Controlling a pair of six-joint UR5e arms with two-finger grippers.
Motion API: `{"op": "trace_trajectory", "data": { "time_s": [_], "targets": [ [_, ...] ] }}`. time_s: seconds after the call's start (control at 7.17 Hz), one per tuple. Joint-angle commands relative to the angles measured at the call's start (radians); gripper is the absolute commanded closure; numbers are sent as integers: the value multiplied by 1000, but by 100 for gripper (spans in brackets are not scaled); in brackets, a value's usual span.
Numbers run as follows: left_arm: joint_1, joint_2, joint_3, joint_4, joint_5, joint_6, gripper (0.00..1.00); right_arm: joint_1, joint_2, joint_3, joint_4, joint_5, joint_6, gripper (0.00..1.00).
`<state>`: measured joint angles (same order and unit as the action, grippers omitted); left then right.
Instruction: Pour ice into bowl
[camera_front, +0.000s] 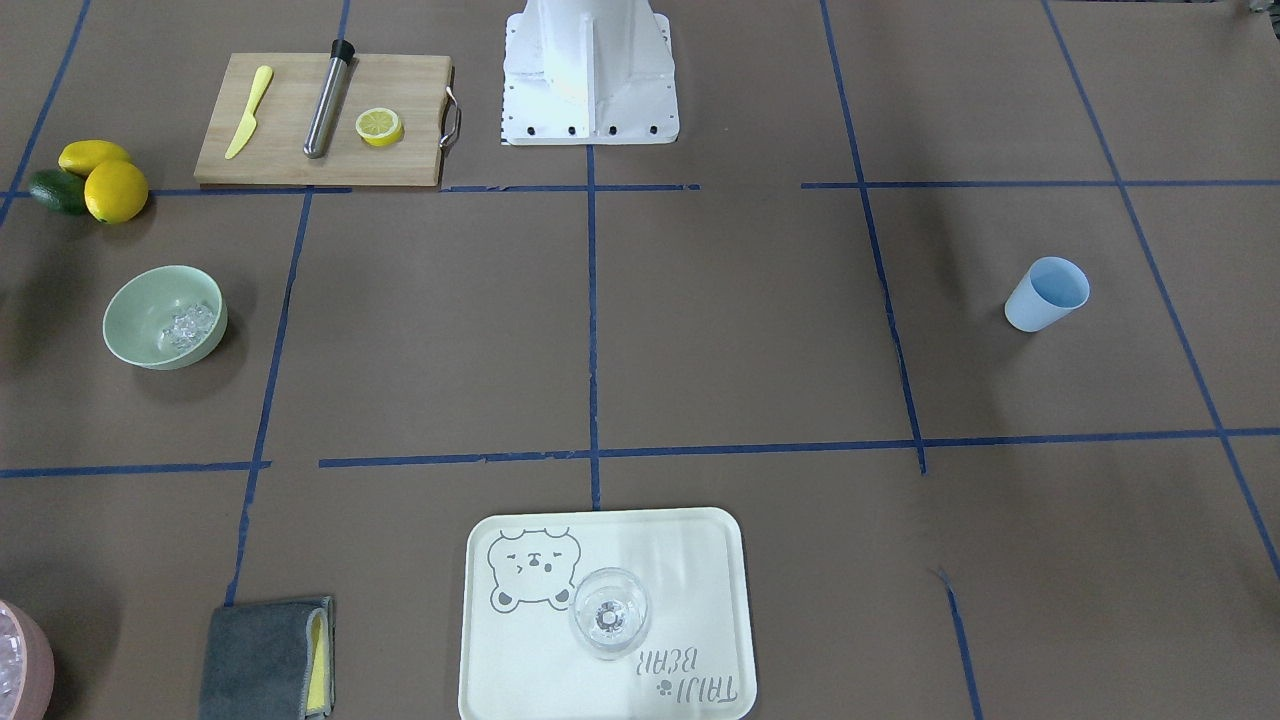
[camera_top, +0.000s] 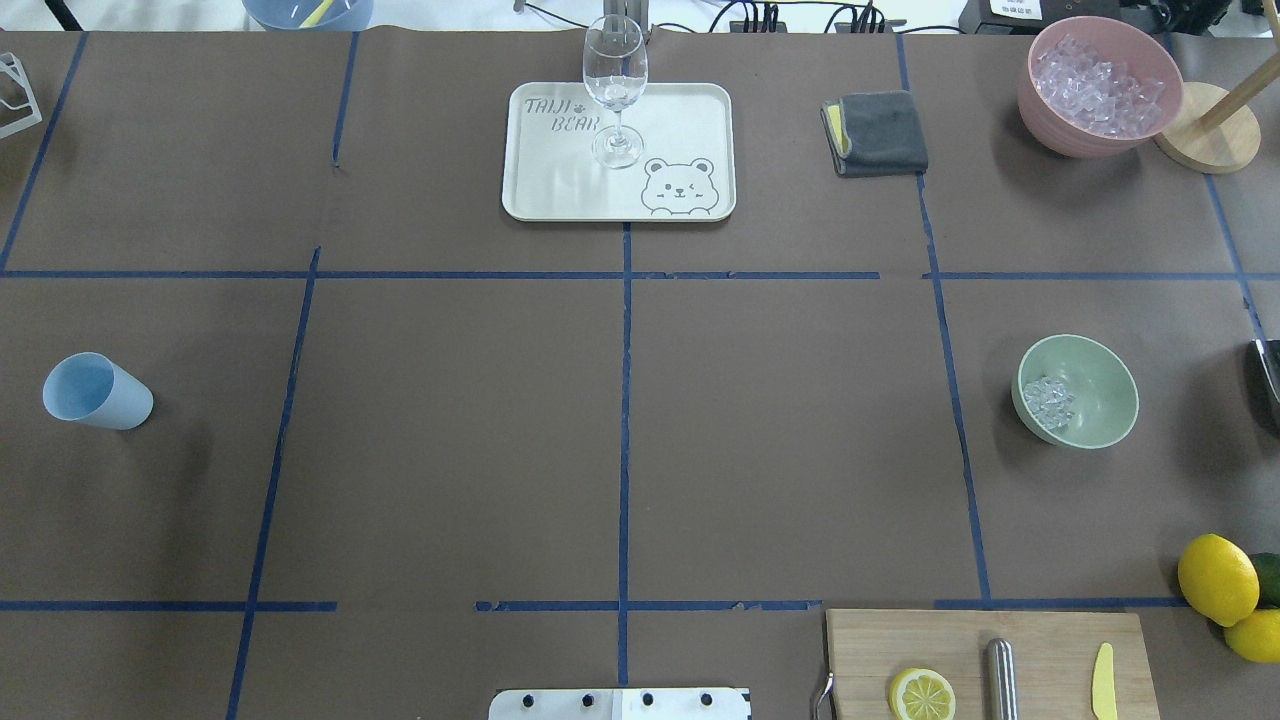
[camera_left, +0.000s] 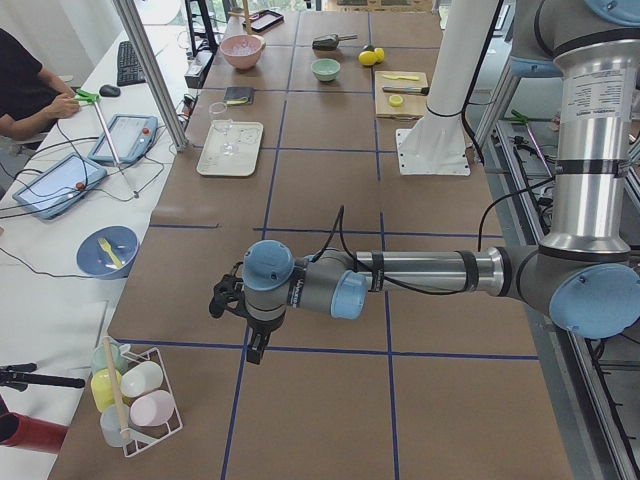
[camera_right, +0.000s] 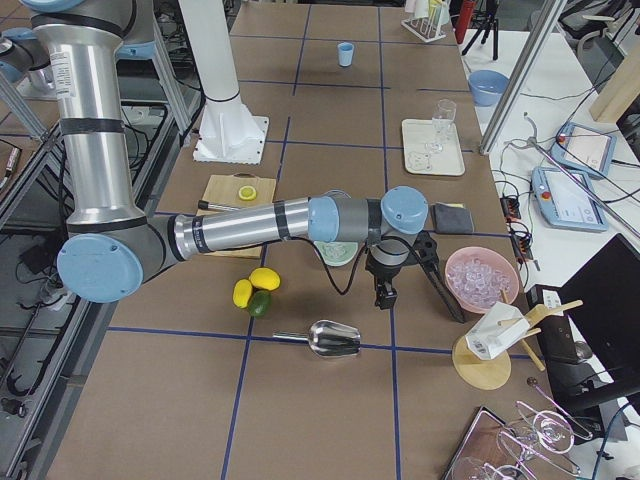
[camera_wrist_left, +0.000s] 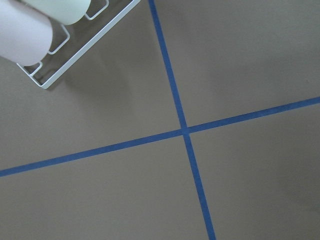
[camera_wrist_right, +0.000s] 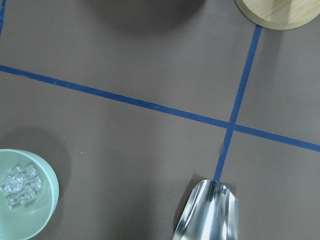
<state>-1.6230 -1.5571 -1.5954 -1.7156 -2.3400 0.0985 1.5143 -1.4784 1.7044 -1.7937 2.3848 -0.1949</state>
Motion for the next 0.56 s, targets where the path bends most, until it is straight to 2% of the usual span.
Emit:
{"op": "trace_trajectory", "data": {
  "time_s": [0.0,0.14,0.42],
  "targets": [
    [-66,27,-69,174,-40,24,0,10,23,6,-41,-1,-8,0],
    [-57,70,-54,115,-108,26,0,9,21,3,-41,-2,-8,0],
    [-51,119,-37,62,-111,30,0,6,21,-2,-38,-2,-5,0]
  ]
}}
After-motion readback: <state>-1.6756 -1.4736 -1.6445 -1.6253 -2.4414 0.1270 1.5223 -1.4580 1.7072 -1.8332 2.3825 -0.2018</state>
